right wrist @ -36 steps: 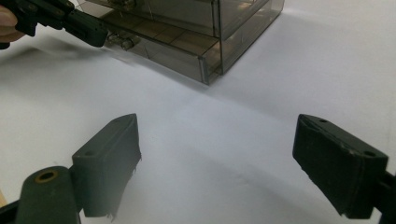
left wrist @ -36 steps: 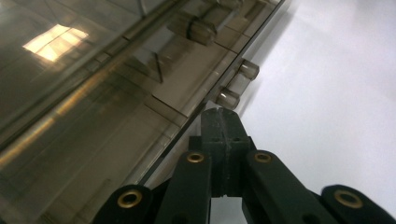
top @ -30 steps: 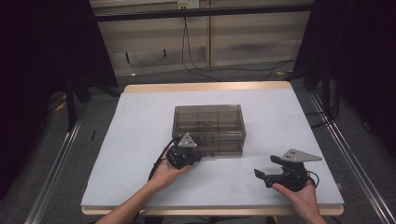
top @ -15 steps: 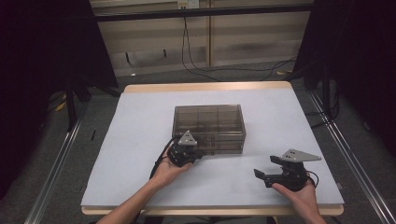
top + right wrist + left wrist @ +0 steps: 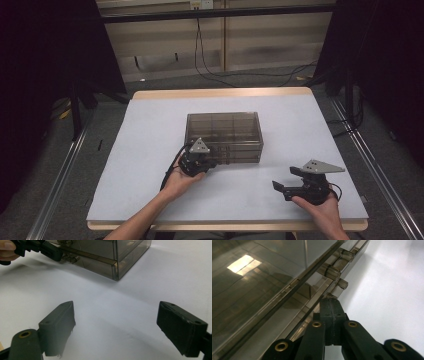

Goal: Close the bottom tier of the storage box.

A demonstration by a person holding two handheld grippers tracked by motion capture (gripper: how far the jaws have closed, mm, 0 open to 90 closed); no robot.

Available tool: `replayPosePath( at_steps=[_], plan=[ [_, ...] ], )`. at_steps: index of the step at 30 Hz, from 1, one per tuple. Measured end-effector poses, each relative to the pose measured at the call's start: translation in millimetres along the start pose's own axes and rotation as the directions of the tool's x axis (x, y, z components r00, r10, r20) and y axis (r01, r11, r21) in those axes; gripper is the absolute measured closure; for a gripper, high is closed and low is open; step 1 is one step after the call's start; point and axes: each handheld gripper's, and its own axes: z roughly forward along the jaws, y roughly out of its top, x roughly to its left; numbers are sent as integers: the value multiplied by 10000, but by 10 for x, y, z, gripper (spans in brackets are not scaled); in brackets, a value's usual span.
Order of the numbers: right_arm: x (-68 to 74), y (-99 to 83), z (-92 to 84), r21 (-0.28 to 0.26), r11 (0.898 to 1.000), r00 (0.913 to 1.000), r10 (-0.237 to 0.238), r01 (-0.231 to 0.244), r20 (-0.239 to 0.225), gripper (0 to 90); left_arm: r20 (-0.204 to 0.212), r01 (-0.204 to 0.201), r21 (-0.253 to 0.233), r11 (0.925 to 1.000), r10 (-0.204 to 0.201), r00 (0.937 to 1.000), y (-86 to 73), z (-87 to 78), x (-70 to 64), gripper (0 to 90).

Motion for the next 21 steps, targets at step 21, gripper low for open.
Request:
replayPosePath(
  at_steps=[21],
  plan=[
    [-1,-3,-5,16,10000,10000,12,-12,9,150,-54,175,-112,9998,-175,9998,-5,7,37,900]
  ],
)
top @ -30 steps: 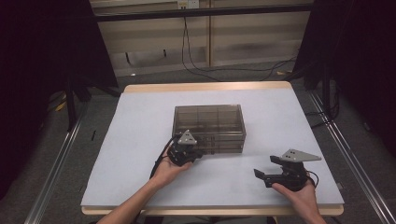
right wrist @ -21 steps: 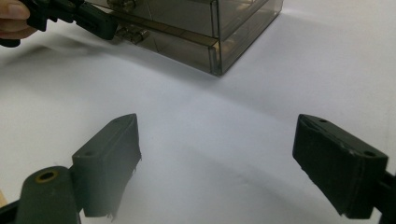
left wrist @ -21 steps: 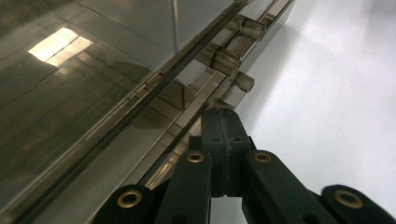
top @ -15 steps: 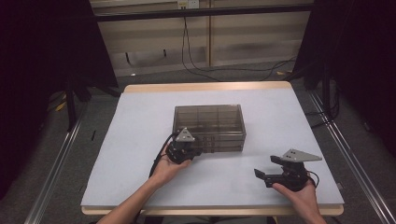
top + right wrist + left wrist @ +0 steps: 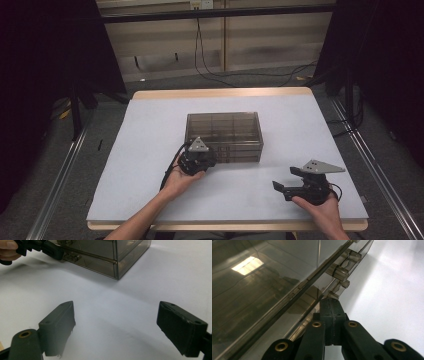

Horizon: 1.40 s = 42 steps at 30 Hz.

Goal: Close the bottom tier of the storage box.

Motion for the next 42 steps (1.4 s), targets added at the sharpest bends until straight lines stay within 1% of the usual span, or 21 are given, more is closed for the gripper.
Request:
replayPosePath(
  at_steps=[1,9,12,13,14,15,17,20,21,23,28,30,32,33,35,37,38,39,40,41,42],
  plan=[
    [1,0,-4,-11,10000,10000,21,-21,0,150,41,72,-131,9999,-71,10000,4,-6,4,900],
    [6,1,-4,-35,10000,10000,30,-30,-22,151,44,-9,-292,9996,11,10000,7,-7,13,900],
    [3,-3,-10,-56,10000,10000,31,-31,-11,152,29,-30,-71,10000,30,10000,9,-1,2,900],
    [2,-3,-13,-45,10000,10000,62,-62,-1,152,111,10,-42,10000,-10,9999,9,1,0,895],
    [-1,-2,-13,-63,10000,10000,33,-33,-19,152,95,-40,-152,9999,41,9999,7,3,-14,860],
    [-1,-2,-14,-53,10000,10000,36,-36,-26,152,63,-71,-78,9999,71,10000,14,-6,-24,849],
    [-3,-2,-14,-63,10000,10000,69,-69,-44,152,169,-89,-202,9998,93,9998,15,-13,-34,839],
    [-8,-3,-16,-77,9999,10000,93,-93,-36,152,112,-140,-259,9996,143,9998,24,-42,-57,805],
    [-6,-3,-20,-79,9999,9999,110,-111,-35,152,-3,-156,-175,9997,156,9999,31,-67,-67,771],
    [-8,-3,-25,-122,9999,10000,52,-52,-24,152,102,-109,-298,9995,112,9999,38,-103,-89,713],
    [-7,-2,-34,-154,9998,9999,128,-128,-11,152,86,-383,-389,9985,387,9992,35,-229,-163,617],
    [-13,-3,-35,-156,9998,9999,139,-139,0,152,100,-486,-284,9984,489,9988,26,-275,-182,574],
    [-14,-3,-38,-150,9998,9999,144,-144,19,152,-41,-458,-293,9985,457,9989,8,-310,-196,494],
    [-15,-2,-38,-160,9998,9999,141,-140,31,152,-91,-494,-327,9982,491,9987,3,-319,-197,469],
    [-16,-3,-37,-147,9998,9999,144,-143,40,152,21,-474,-242,9986,474,9989,-8,-345,-195,397],
    [-17,-1,-34,-92,9998,9999,172,-171,11,151,-161,-544,-158,9984,541,9984,-30,-395,-195,345],
    [-21,-1,-36,-127,9998,9999,165,-165,14,151,-159,-484,-357,9982,479,9987,-45,-420,-189,313],
    [-21,1,-40,-153,9997,9998,215,-215,39,151,-257,-427,-300,9986,420,9988,-50,-461,-183,282],
    [-23,1,-43,-174,9996,9997,244,-243,57,150,-264,-318,-497,9983,305,9992,-65,-483,-175,249],
    [-26,-1,-40,-173,9996,9997,233,-232,75,147,-324,-395,-389,9985,383,9987,-76,-517,-163,216],
    [-28,0,-39,-153,9997,9998,210,-209,75,145,-268,-413,-435,9982,402,9988,-95,-533,-156,199]
  ],
)
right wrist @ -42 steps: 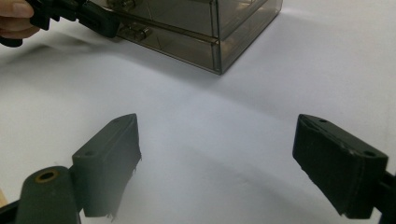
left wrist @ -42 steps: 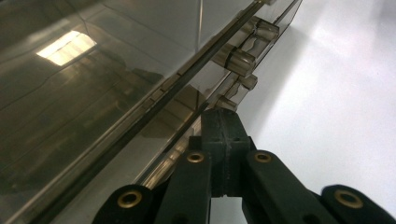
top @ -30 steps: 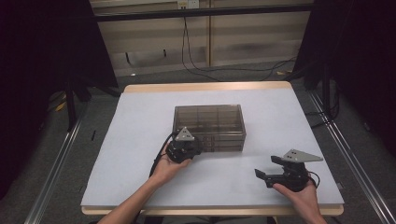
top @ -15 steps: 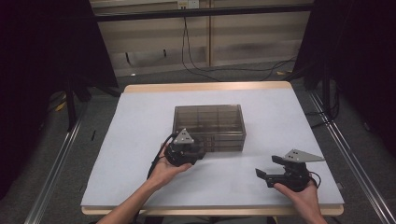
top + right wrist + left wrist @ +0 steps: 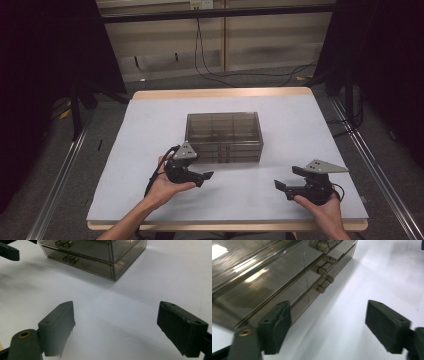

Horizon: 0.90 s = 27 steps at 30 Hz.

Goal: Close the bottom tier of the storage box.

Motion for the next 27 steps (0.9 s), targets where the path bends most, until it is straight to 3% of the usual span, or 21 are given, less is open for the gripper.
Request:
replayPosePath(
  at_steps=[1,5,8,14,18,22,25,27],
  plan=[
    [3,2,-5,0,10000,10000,18,-18,22,145,-59,-13,111,9999,14,10000,-10,-34,4,183],
    [4,5,-23,-171,9999,9999,-7,9,102,143,-33,277,-309,9991,-278,9996,-80,-154,38,121],
    [-4,5,-29,-167,9998,9999,59,-57,150,142,-70,232,-433,9988,-235,9997,-129,-240,47,87],
    [-8,4,-46,-289,9996,9997,80,-73,227,135,-767,802,-673,9945,-853,9934,-311,-451,72,73],
    [-17,5,-45,-273,9995,9995,167,-159,274,130,-1499,511,-833,9952,-633,9867,-424,-571,30,76],
    [-36,-3,-37,-117,9996,9993,267,-264,255,124,-1481,759,-1187,9900,-932,9846,-540,-682,1,76],
    [-54,-5,-55,-232,9994,9987,277,-267,430,121,-1770,795,-1335,9879,-1027,9788,-691,-718,10,76],
    [-66,-5,-57,-202,9994,9981,304,-293,540,114,-1556,1009,-1397,9850,-1225,9802,-774,-713,46,76]
  ],
)
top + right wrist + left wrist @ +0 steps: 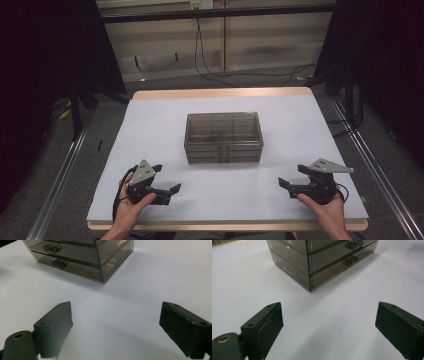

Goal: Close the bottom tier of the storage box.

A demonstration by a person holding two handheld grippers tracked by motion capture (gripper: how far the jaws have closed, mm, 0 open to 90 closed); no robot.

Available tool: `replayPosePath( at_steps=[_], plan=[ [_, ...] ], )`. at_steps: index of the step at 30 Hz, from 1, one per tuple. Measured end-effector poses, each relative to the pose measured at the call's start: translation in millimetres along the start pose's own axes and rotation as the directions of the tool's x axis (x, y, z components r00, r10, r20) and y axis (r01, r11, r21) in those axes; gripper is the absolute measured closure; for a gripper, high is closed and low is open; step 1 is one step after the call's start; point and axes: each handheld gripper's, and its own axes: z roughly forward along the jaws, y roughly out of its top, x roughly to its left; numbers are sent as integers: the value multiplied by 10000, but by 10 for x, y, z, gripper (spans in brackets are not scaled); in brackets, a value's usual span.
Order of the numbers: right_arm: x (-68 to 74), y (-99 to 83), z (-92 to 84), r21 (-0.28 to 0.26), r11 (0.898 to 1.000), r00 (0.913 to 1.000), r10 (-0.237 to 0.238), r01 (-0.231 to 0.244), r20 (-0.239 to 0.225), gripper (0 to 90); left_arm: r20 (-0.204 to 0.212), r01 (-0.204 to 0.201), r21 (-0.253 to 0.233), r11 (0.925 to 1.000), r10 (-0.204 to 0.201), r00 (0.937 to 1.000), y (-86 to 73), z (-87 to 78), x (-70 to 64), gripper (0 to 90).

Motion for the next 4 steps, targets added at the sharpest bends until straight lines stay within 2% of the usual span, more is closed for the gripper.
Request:
replayPosePath(
  at_steps=[3,4],
  plan=[
    [-6,-2,-8,58,10000,9998,-74,73,204,113,81,231,-22,9997,-231,9997,-37,-17,69,74],
    [-15,-5,-9,29,10000,9995,-73,72,302,112,7,422,-38,9991,-422,9991,-46,-3,84,73]
  ],
)
